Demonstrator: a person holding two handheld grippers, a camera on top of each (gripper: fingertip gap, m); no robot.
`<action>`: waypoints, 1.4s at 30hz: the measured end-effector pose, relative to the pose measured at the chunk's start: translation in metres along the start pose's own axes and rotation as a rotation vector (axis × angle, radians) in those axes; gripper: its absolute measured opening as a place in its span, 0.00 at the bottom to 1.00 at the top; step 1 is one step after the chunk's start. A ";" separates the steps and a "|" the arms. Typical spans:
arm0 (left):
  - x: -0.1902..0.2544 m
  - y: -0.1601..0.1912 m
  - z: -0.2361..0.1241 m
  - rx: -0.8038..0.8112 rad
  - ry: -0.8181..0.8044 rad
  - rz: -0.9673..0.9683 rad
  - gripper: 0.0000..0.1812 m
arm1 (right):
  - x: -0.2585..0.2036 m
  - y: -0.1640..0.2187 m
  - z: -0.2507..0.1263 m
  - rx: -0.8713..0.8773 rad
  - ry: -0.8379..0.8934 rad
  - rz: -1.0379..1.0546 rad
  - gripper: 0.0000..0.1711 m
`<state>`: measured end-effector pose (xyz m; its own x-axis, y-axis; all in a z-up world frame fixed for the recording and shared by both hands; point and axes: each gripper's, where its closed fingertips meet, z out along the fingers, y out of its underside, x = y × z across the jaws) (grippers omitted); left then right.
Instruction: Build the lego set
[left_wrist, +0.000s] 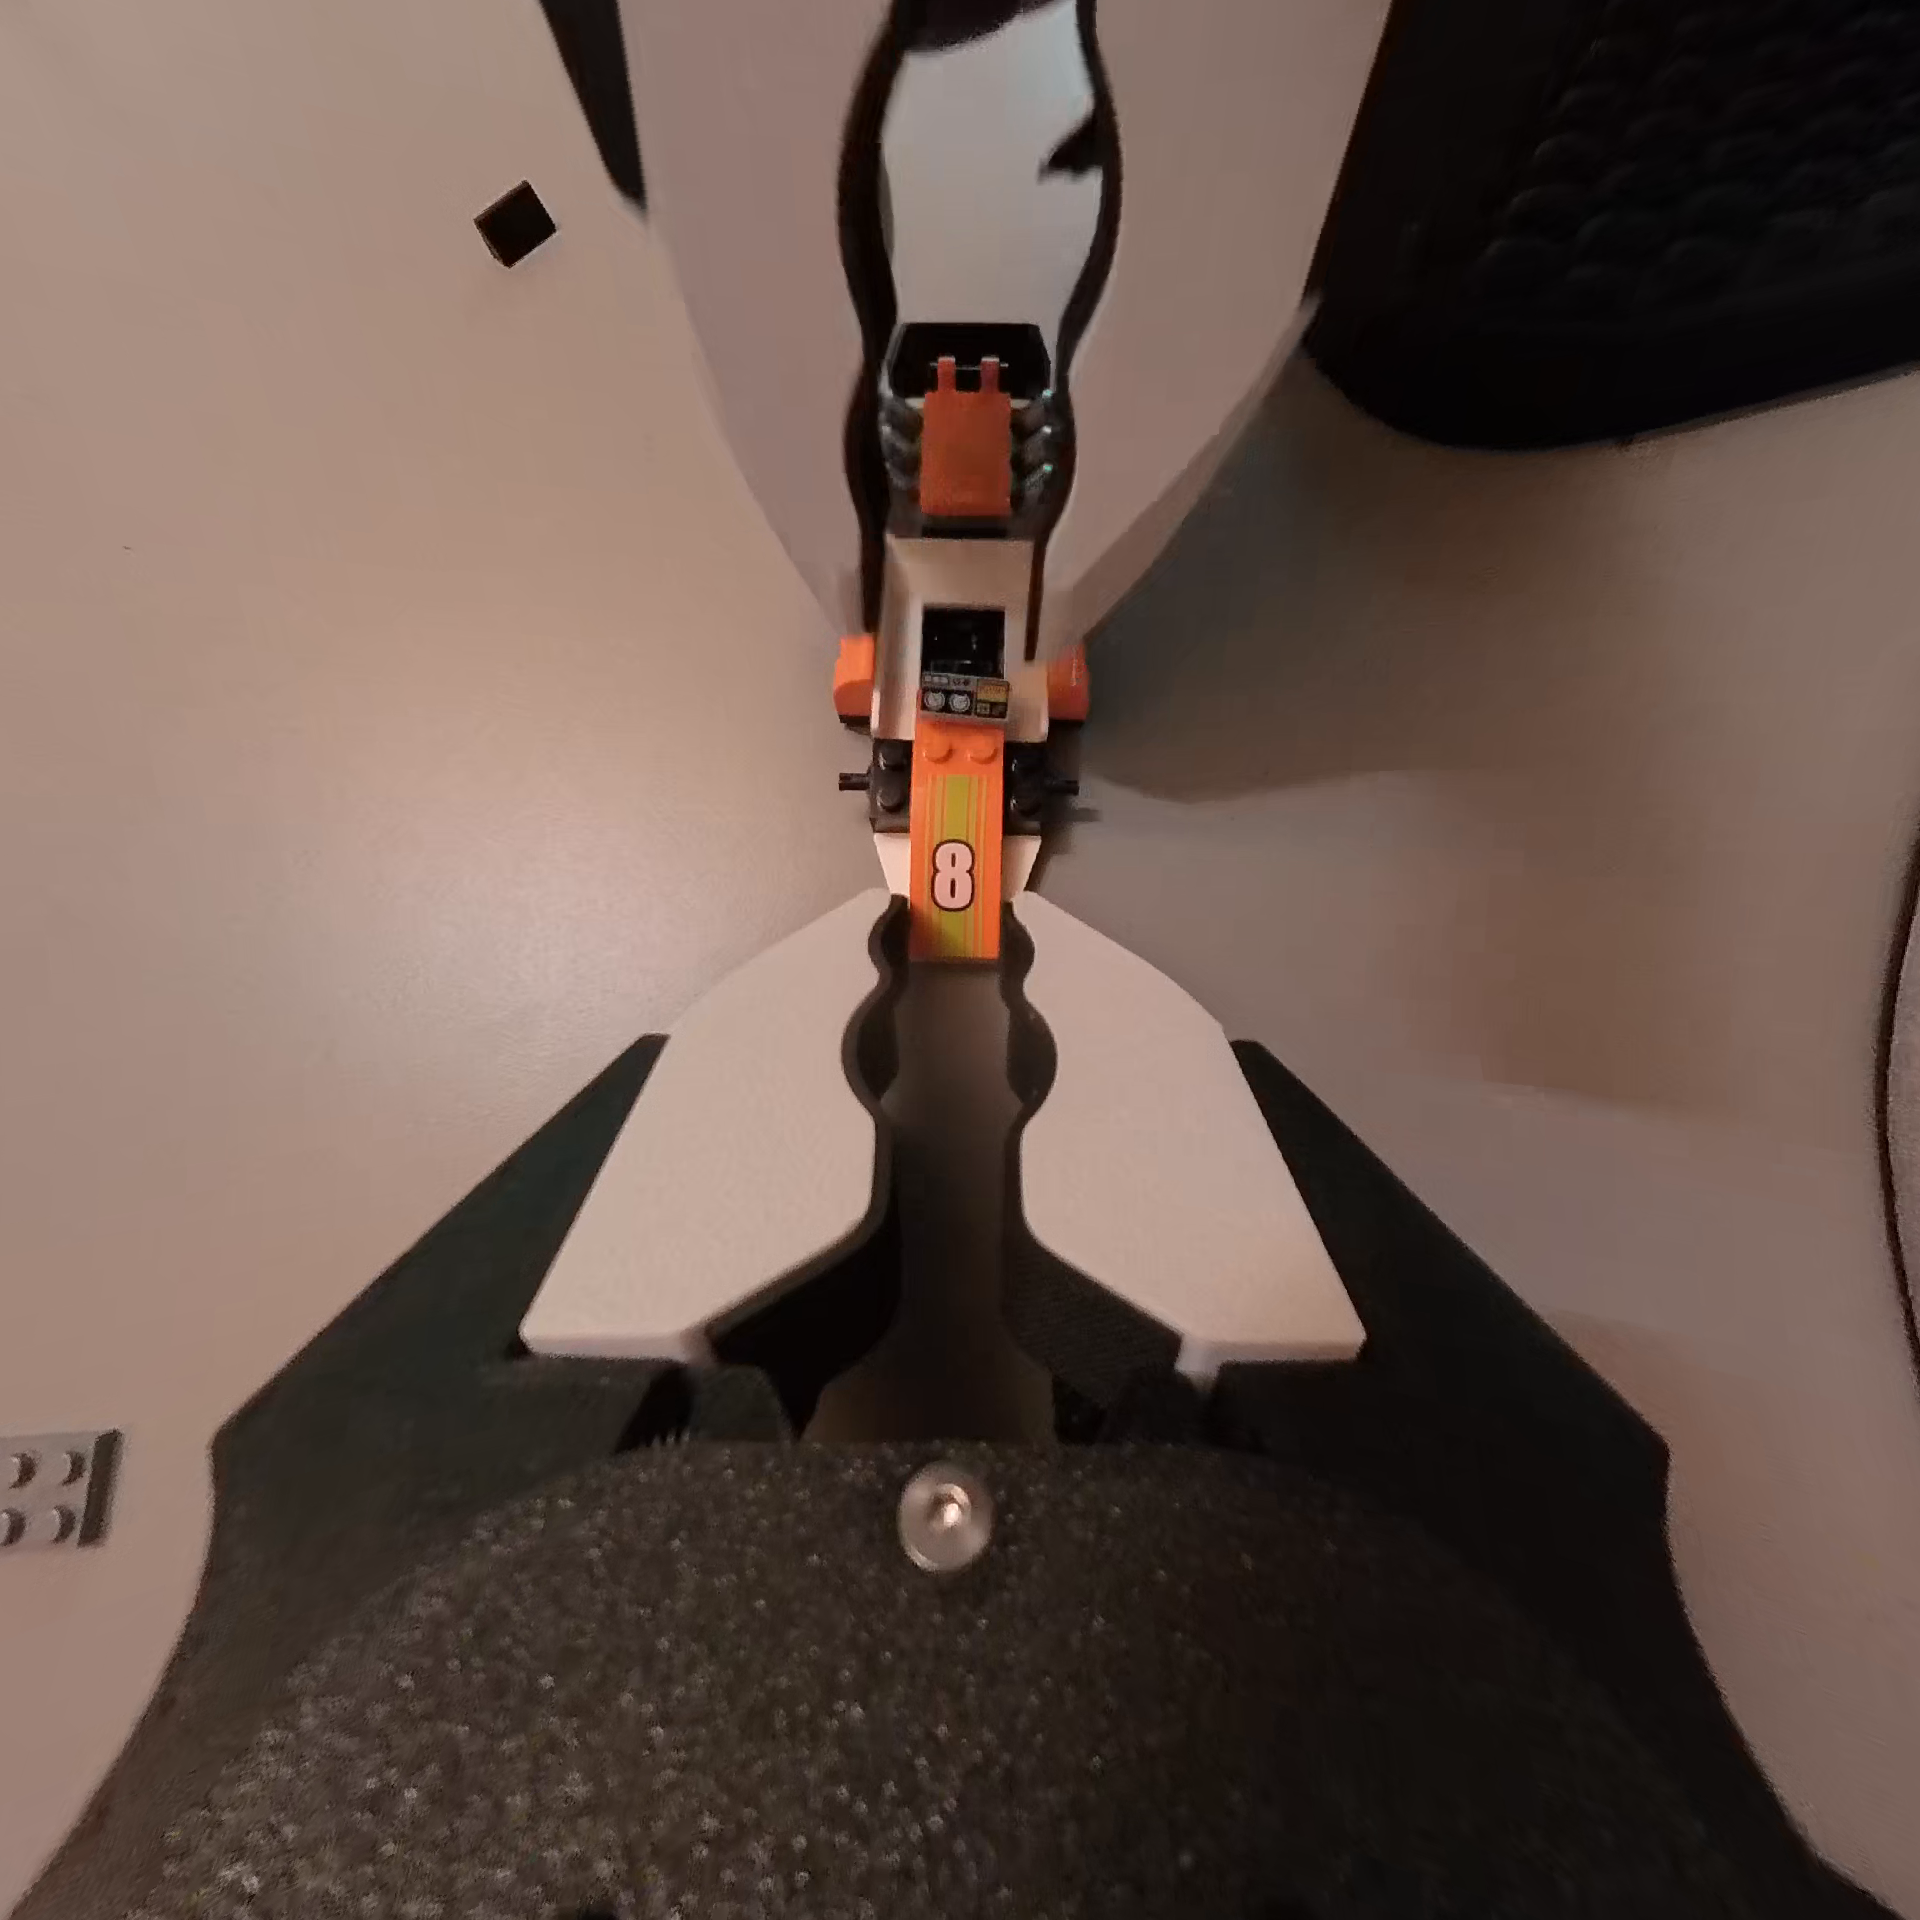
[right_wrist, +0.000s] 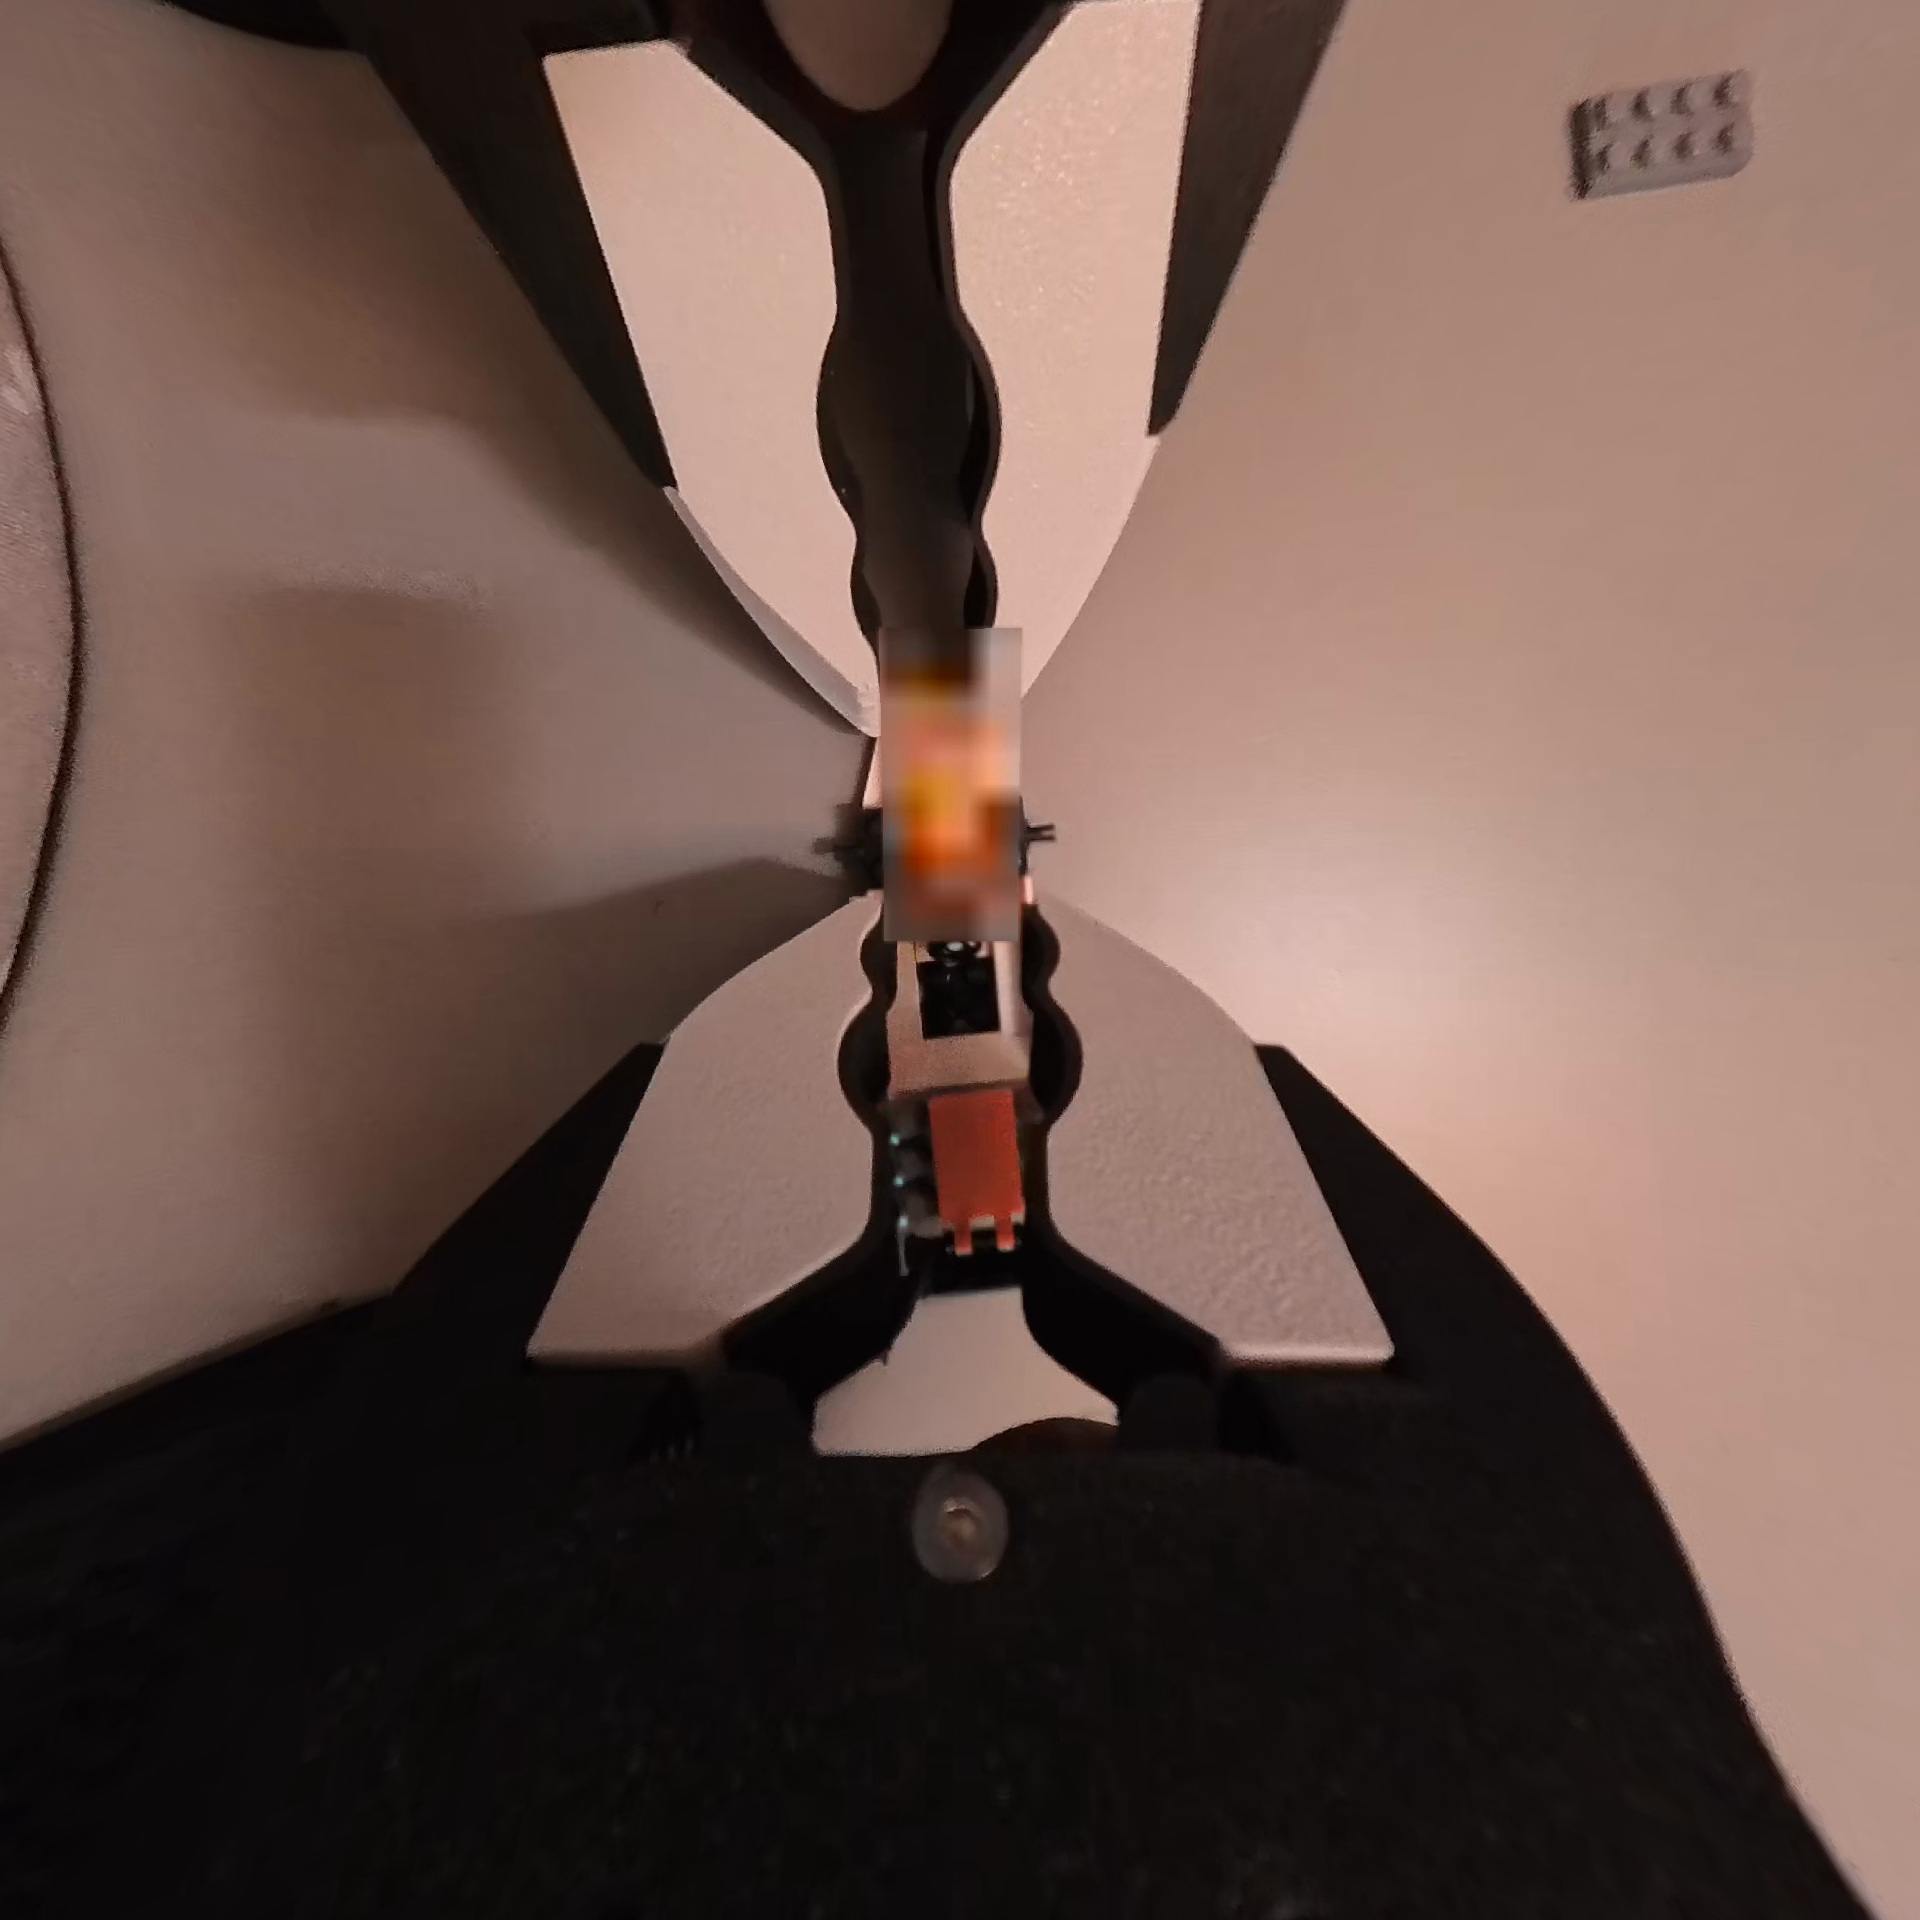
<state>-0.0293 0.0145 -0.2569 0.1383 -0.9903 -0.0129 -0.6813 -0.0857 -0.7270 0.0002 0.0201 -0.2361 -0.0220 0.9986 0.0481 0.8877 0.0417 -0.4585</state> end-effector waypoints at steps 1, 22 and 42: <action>0.000 0.000 0.000 0.002 0.000 0.004 0.09 | 0.001 0.000 -0.007 0.033 0.001 0.007 0.15; 0.002 -0.004 0.003 0.025 0.036 0.059 0.09 | 0.000 0.052 0.000 0.302 -0.016 0.057 0.27; -0.010 -0.023 -0.003 0.006 0.326 -0.204 0.17 | -0.001 0.047 -0.009 0.445 -0.058 0.090 0.27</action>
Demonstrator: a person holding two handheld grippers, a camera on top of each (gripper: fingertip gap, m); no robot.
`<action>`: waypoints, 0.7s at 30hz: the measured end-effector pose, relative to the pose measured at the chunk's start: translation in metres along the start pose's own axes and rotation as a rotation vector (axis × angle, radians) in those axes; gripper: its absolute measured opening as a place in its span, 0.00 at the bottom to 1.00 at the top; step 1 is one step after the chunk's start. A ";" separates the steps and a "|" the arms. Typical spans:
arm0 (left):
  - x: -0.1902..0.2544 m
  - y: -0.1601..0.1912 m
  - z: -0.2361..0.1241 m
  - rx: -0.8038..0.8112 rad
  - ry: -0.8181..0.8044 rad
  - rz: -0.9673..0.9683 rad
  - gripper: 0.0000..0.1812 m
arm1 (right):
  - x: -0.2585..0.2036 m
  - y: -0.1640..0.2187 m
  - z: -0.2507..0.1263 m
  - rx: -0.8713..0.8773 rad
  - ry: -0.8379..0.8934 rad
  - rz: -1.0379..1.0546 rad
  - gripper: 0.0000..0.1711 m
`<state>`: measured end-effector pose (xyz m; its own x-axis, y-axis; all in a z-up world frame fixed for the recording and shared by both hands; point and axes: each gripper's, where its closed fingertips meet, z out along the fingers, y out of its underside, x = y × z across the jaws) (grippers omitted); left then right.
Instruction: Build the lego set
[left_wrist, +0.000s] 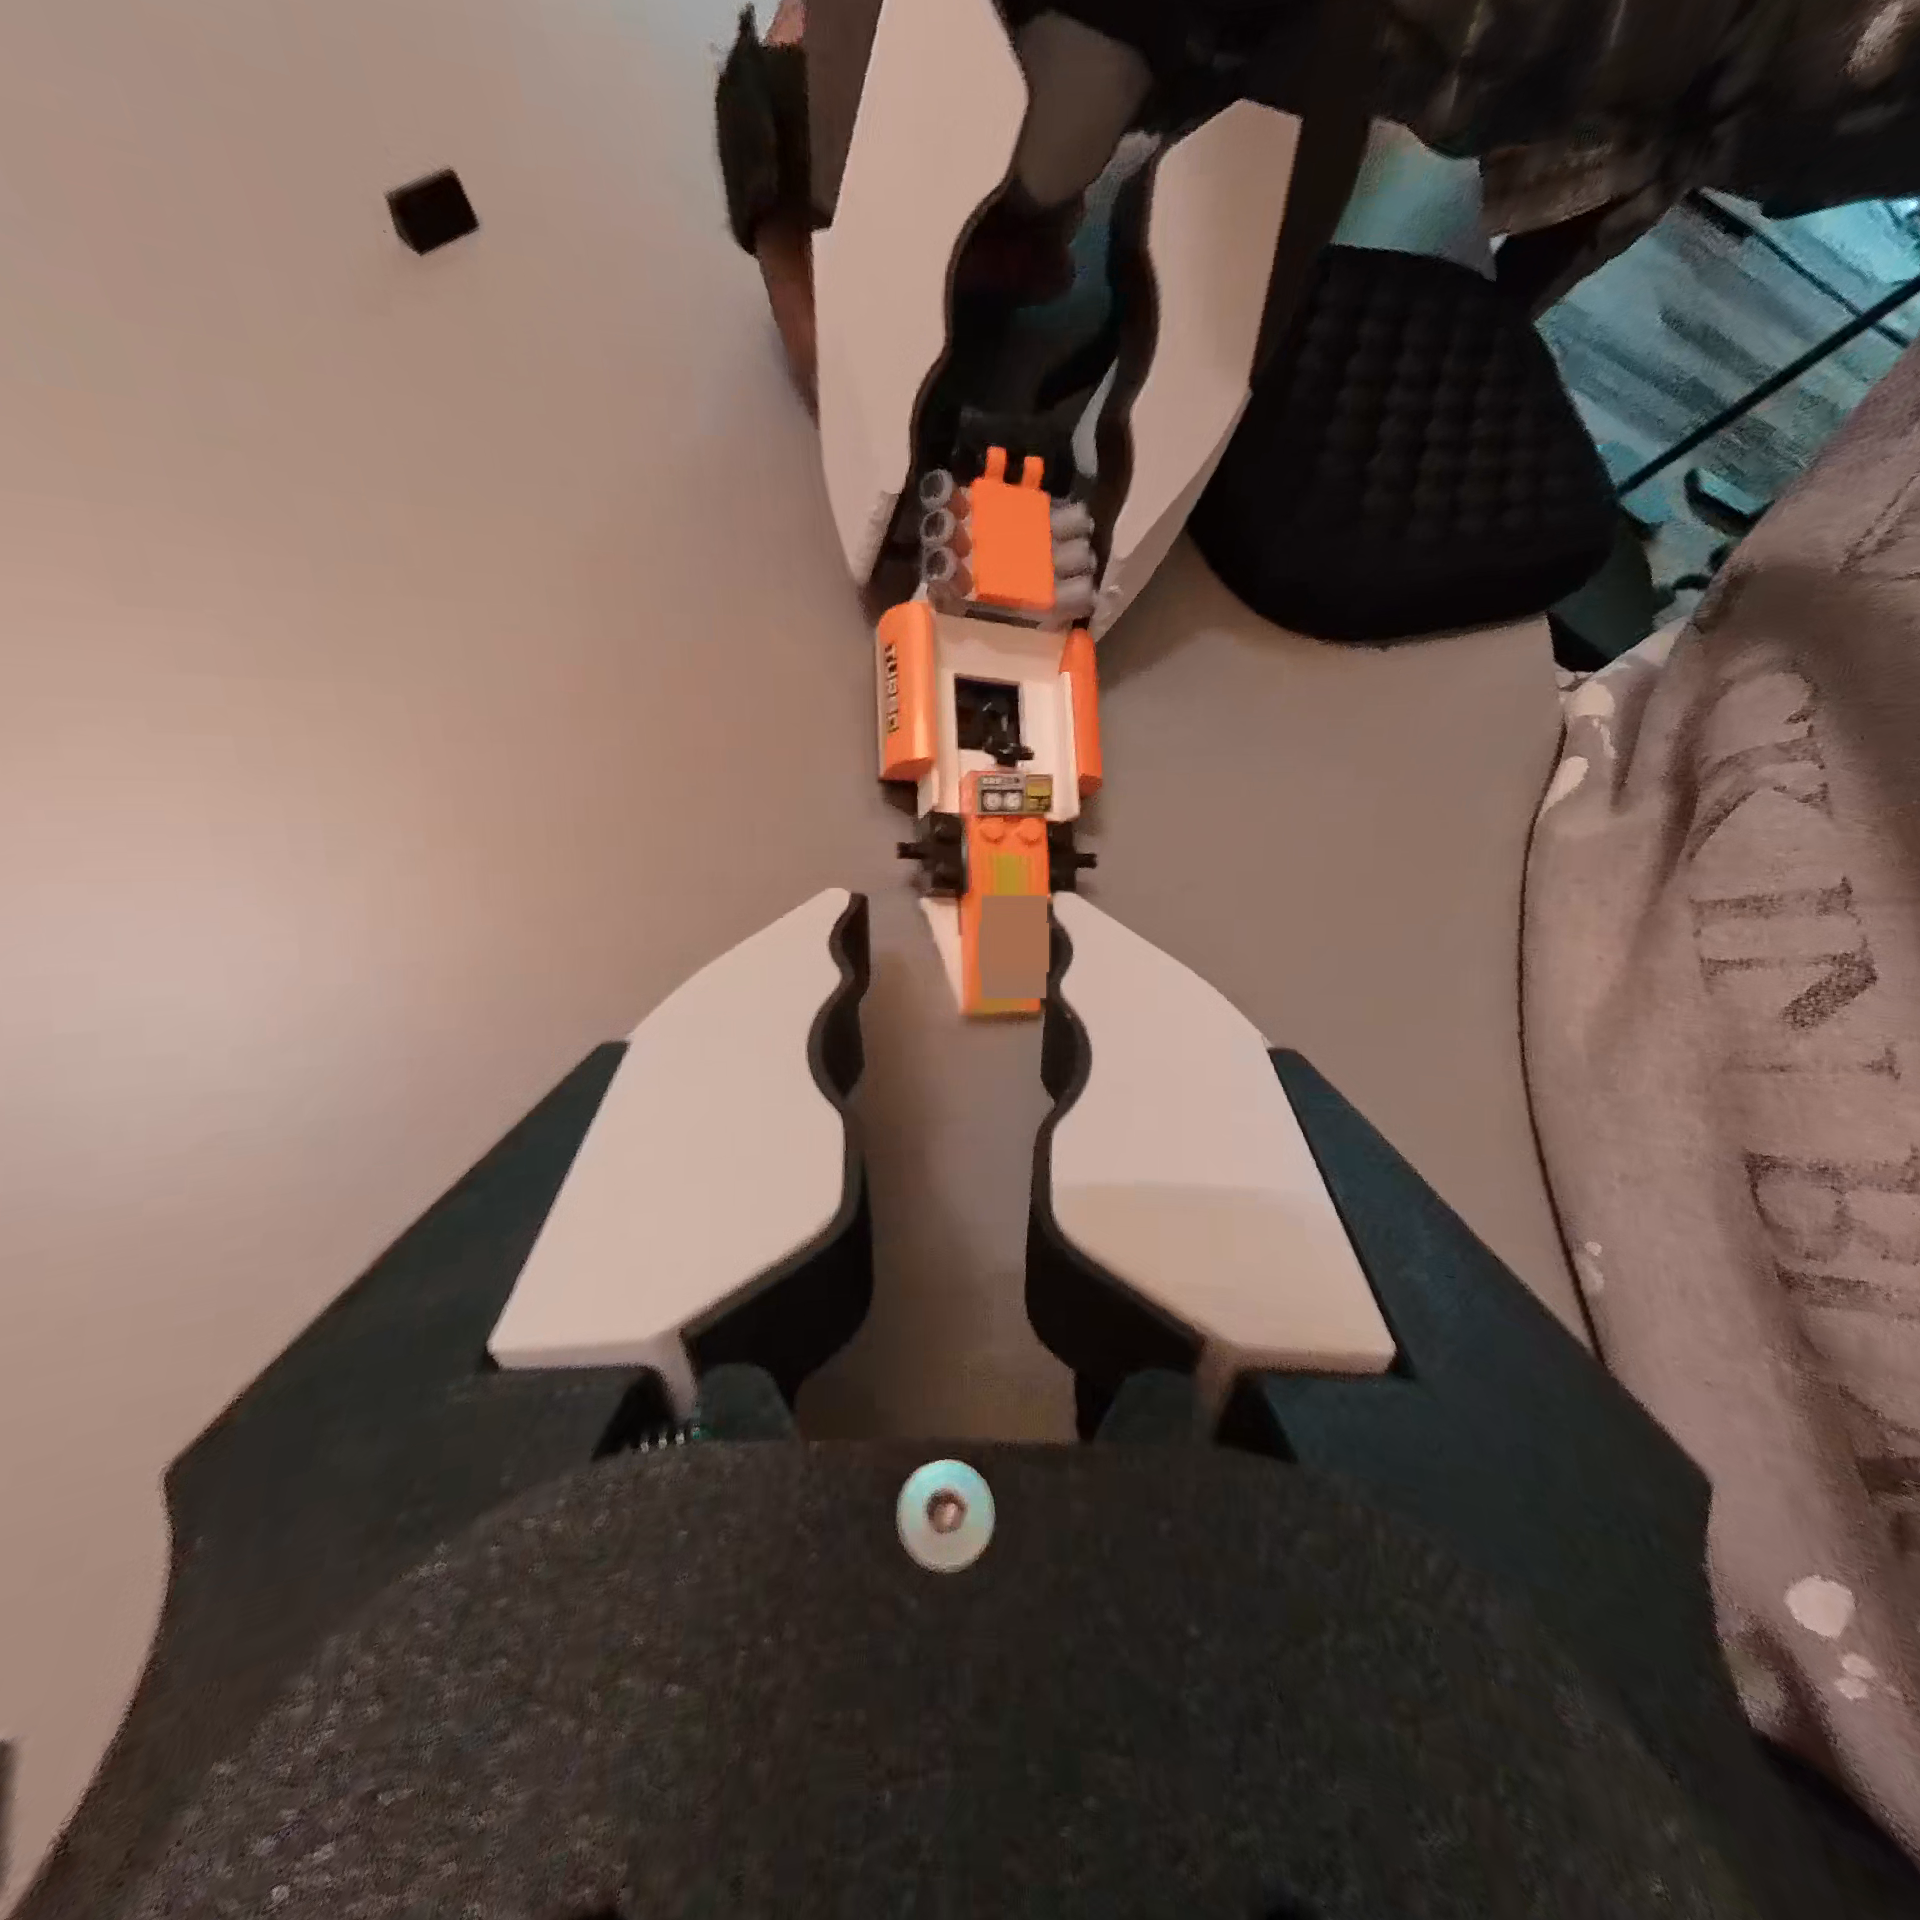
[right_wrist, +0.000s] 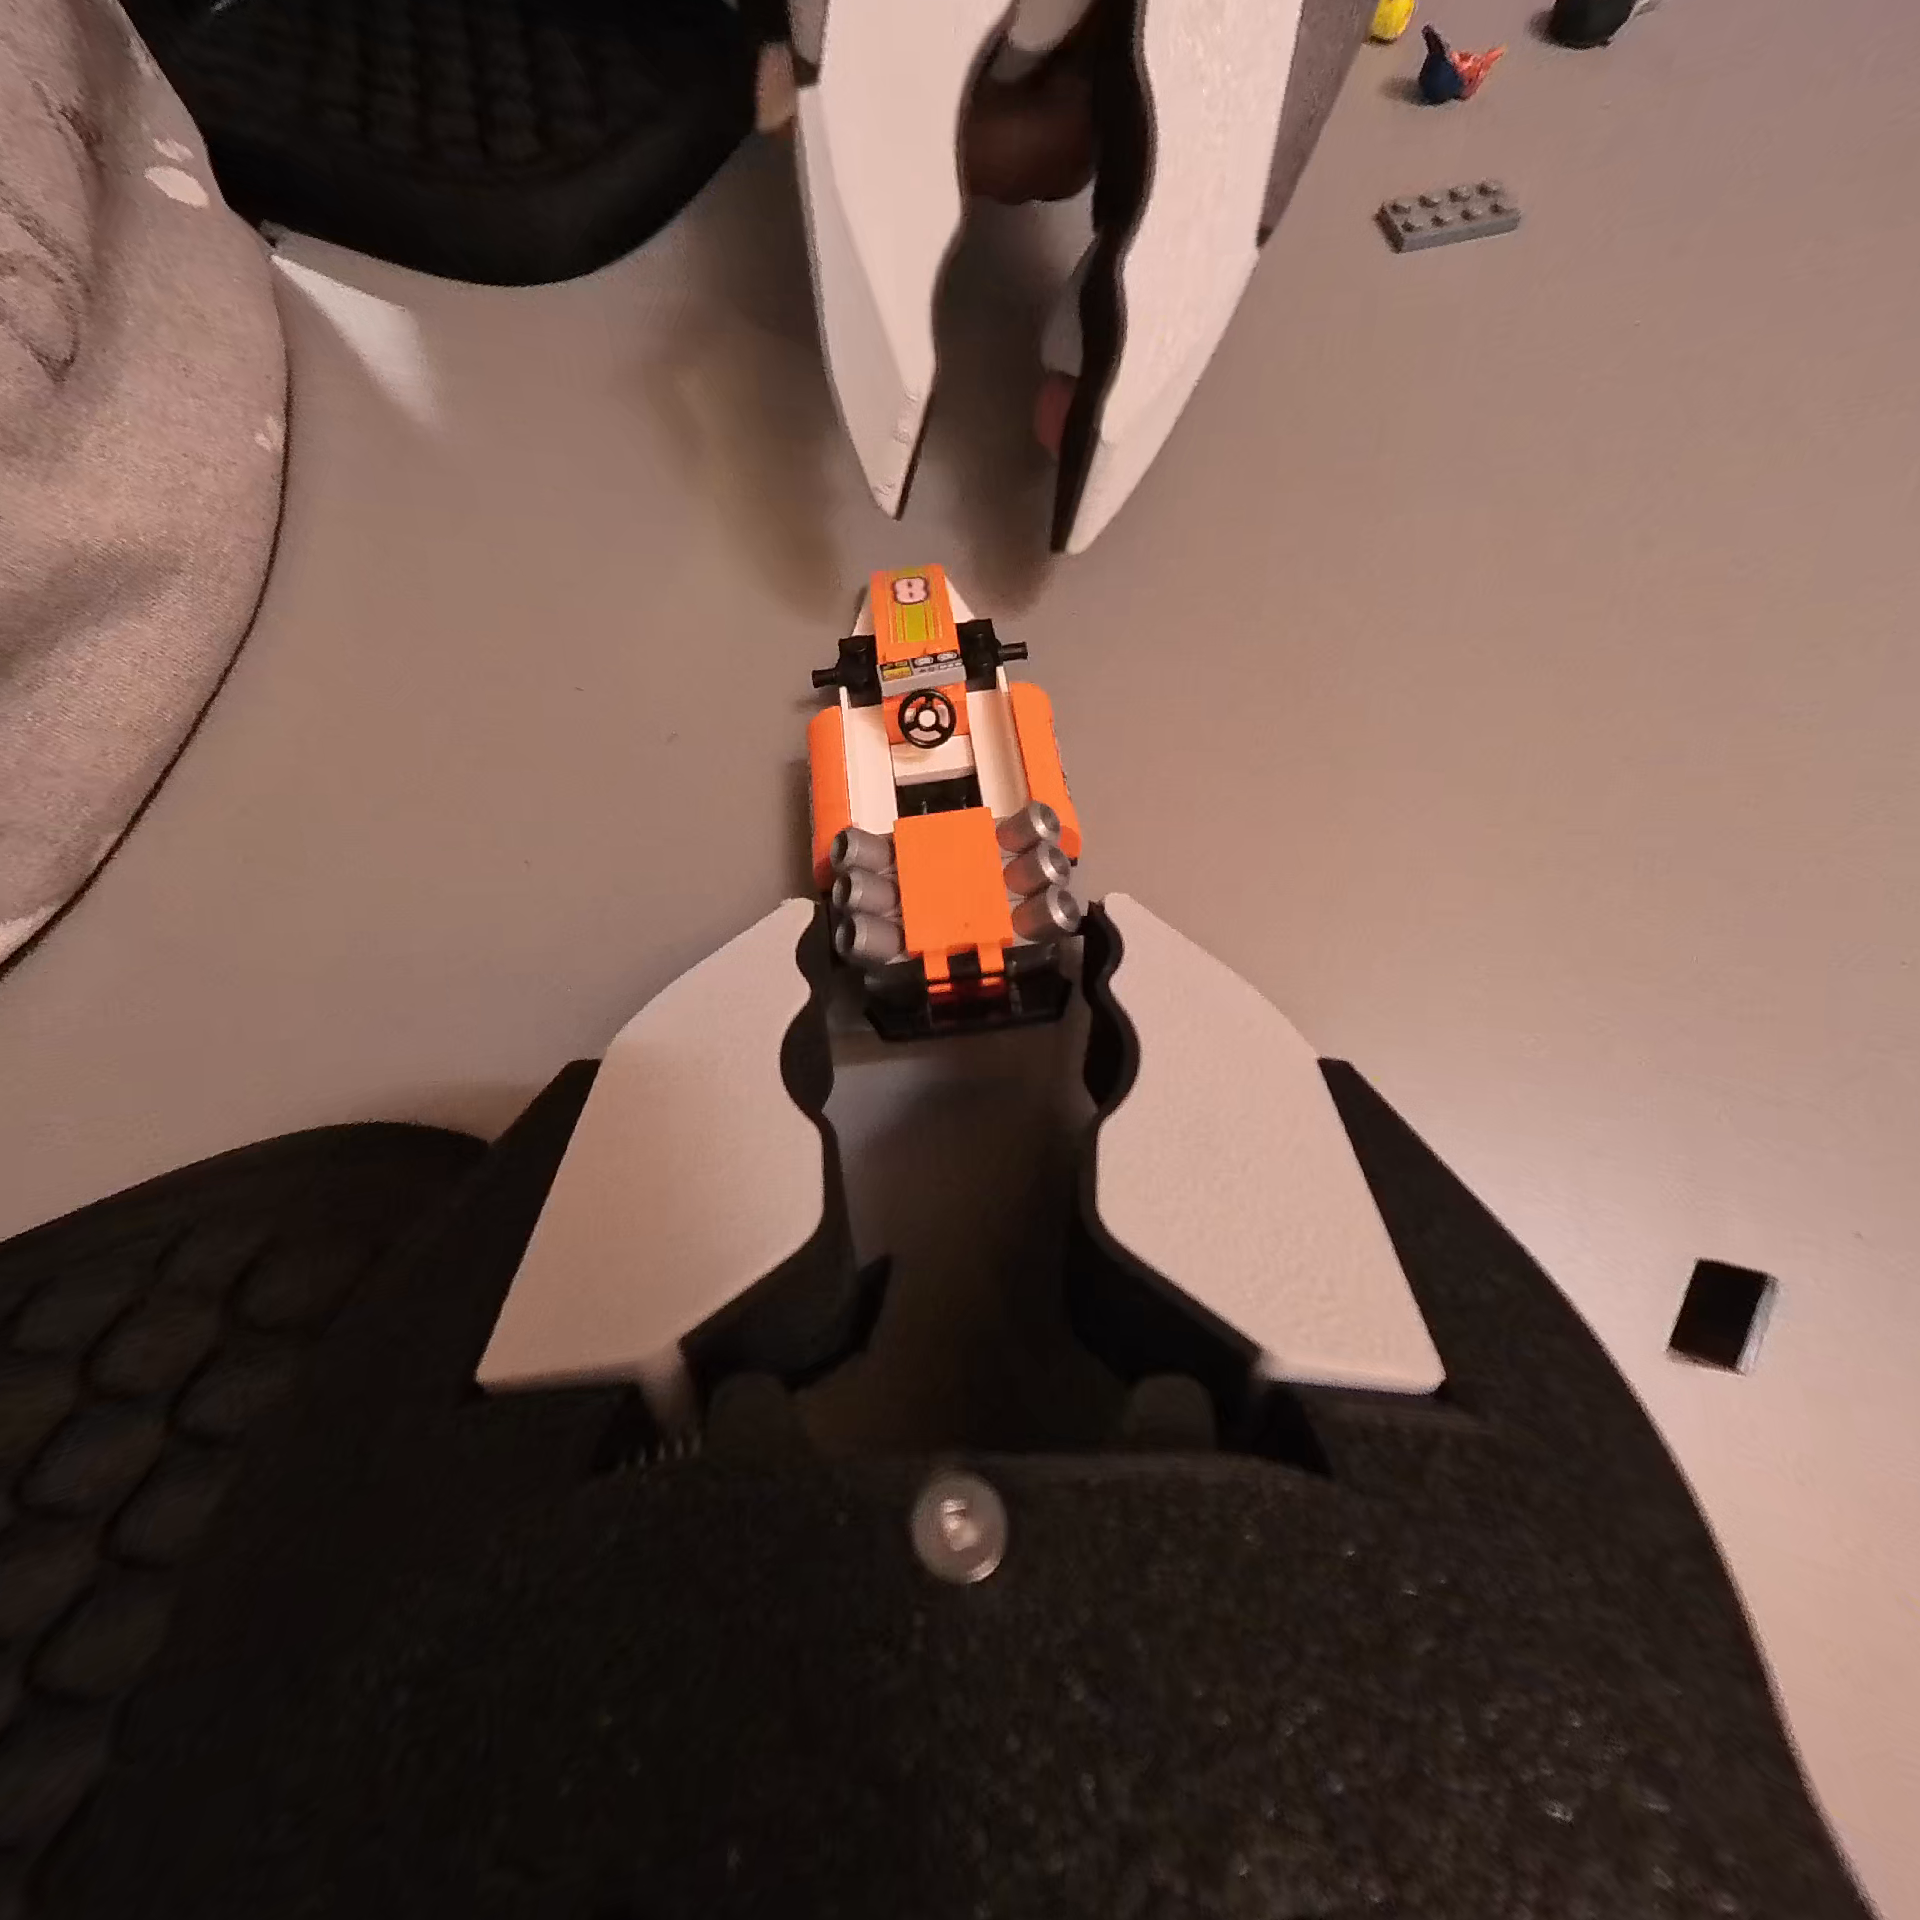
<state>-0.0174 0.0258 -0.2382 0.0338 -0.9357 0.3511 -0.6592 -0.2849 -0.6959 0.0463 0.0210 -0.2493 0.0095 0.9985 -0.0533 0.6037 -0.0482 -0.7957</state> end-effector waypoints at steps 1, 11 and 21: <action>0.000 0.001 0.001 -0.011 0.011 -0.002 0.17 | 0.000 -0.001 -0.001 0.007 0.002 0.000 0.27; 0.002 0.012 0.013 -0.083 -0.092 0.175 0.20 | 0.001 -0.002 -0.002 0.023 -0.002 0.021 0.27; 0.002 0.019 0.017 -0.172 -0.236 0.303 0.14 | 0.002 0.001 0.000 -0.007 0.011 0.018 0.27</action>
